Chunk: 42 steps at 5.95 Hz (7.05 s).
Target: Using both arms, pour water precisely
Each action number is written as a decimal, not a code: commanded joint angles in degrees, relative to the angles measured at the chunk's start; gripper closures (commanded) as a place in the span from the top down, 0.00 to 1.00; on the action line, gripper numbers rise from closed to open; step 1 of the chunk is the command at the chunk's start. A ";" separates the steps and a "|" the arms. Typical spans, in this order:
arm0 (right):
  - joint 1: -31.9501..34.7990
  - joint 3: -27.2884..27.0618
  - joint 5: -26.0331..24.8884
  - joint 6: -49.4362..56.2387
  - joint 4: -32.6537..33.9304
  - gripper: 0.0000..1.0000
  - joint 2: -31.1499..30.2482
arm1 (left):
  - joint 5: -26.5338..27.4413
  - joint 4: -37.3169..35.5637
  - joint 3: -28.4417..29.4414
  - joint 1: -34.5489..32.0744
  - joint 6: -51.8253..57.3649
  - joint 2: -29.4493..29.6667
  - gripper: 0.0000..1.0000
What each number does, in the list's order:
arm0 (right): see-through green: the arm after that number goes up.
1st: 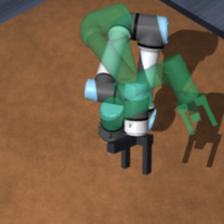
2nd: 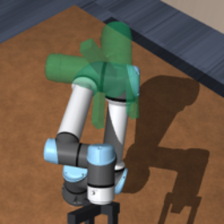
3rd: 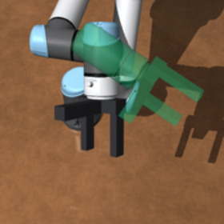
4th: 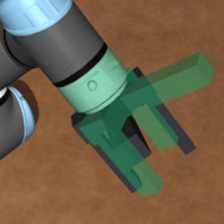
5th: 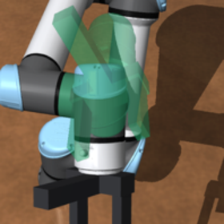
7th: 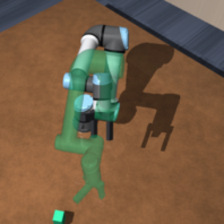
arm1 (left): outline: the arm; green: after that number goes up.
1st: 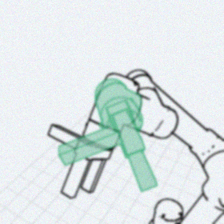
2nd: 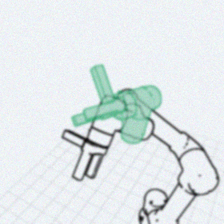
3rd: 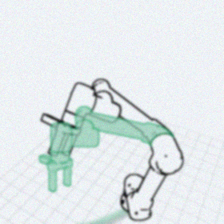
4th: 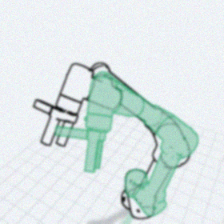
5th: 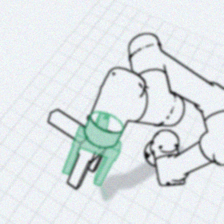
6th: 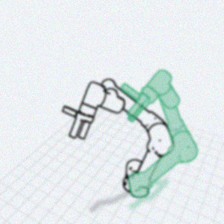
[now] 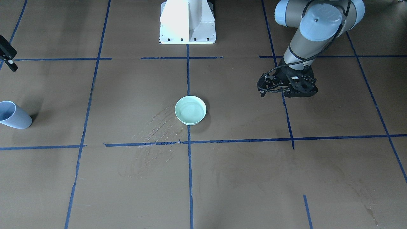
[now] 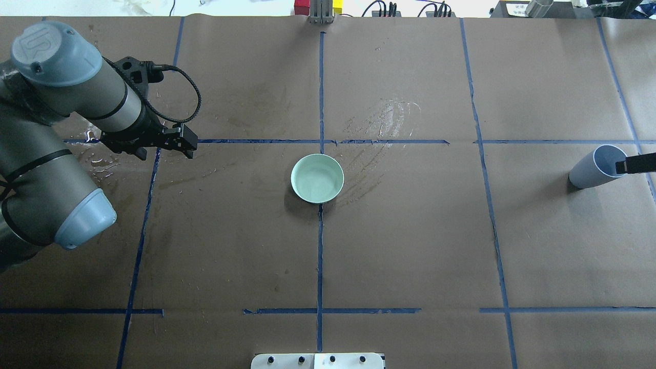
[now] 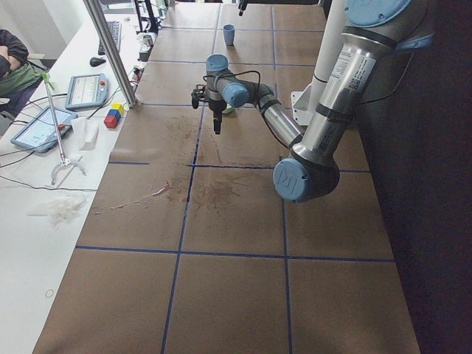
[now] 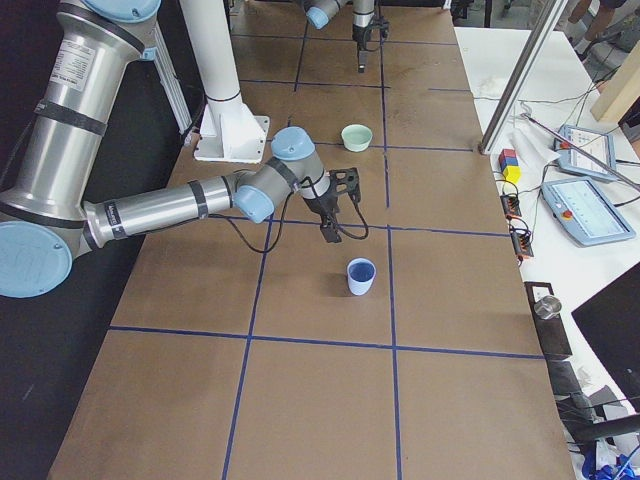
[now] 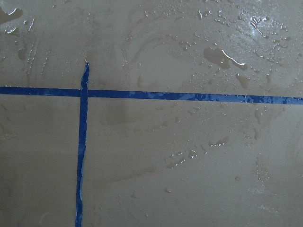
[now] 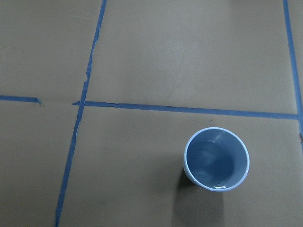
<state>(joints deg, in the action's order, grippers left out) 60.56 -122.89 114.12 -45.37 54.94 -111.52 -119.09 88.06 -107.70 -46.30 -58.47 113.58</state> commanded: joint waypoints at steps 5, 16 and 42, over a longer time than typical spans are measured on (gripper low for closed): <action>-22.62 12.81 -34.93 -16.82 -26.51 0.98 -5.99 | 0.00 0.00 0.12 0.51 -0.86 0.41 1.00; -41.05 38.06 -76.49 -26.80 -34.28 0.98 7.88 | 0.00 0.00 0.48 0.60 -0.86 0.32 1.00; -34.46 32.18 -79.41 9.93 -31.49 0.13 24.22 | 0.00 0.00 -0.05 0.69 -0.94 0.23 1.00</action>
<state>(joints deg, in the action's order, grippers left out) 26.33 -90.50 34.47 -38.24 21.60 -90.13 -119.09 88.07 -107.70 -45.62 -59.41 113.82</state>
